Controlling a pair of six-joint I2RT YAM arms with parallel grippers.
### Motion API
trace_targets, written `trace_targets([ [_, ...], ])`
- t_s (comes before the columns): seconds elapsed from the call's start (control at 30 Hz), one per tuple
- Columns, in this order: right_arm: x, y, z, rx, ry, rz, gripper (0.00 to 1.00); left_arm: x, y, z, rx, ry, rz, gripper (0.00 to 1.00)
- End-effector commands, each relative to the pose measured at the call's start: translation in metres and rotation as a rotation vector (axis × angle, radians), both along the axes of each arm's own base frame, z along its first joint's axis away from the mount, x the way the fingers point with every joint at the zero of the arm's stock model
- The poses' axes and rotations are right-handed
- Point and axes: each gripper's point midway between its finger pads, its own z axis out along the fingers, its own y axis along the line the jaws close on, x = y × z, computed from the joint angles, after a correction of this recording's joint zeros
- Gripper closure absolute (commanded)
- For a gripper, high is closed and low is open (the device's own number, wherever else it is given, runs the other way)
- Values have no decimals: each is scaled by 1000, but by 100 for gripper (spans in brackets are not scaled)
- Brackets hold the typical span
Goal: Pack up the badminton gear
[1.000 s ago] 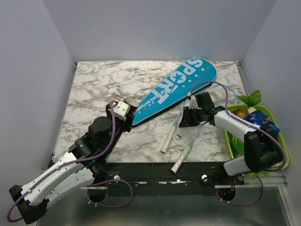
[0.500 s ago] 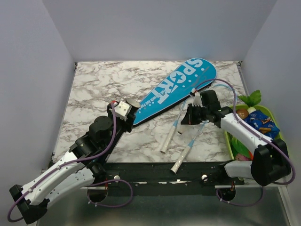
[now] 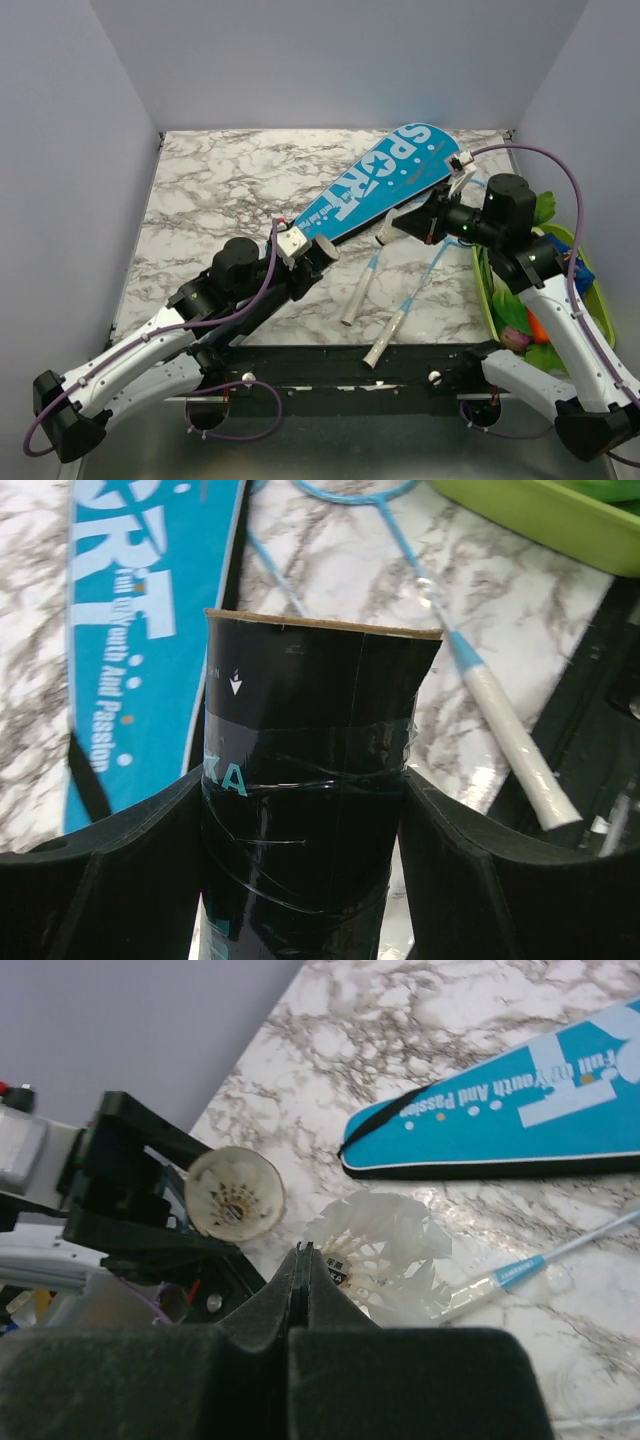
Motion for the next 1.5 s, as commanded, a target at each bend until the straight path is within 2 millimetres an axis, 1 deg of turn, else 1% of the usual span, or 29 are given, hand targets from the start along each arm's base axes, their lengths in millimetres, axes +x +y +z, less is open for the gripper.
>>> trace_targets([
  [0.0,-21,14,39,119,-38,106,100,-37,-29,8,-123,94,-224,100],
  [0.07,-24,17,46,141,-55,126,100,-49,-36,7,-139,116,-299,100],
  [0.1,-27,19,49,154,-52,141,99,-51,-38,9,-148,116,-317,100],
  [0.2,-30,28,52,172,-58,169,100,-56,-43,6,-151,134,-354,100],
  [0.33,-32,38,52,181,-57,192,99,-59,-47,6,-160,145,-384,100],
  [0.47,-37,49,49,186,-46,219,100,-59,-47,8,-174,136,-387,100],
  [0.63,-38,54,37,185,-21,225,99,-60,-47,13,-190,117,-390,100],
  [0.73,-42,58,35,193,-18,239,99,-60,-46,15,-199,108,-387,100],
  [0.83,-45,61,29,189,-7,244,99,-61,-44,17,-205,99,-384,100],
  [0.9,-48,63,23,189,5,248,99,-59,-45,24,-223,73,-381,100],
  [1.0,-54,67,20,193,14,262,100,-58,-43,26,-230,60,-371,100],
  [1.17,-62,79,13,206,39,287,99,-58,-42,28,-234,53,-368,100],
  [1.23,-65,85,6,205,66,296,100,-58,-41,30,-239,40,-361,100],
  [1.3,-72,91,6,220,75,320,99,-57,-39,32,-243,30,-355,100],
  [1.47,-80,102,-6,238,122,356,99,-57,-36,37,-259,5,-345,100],
])
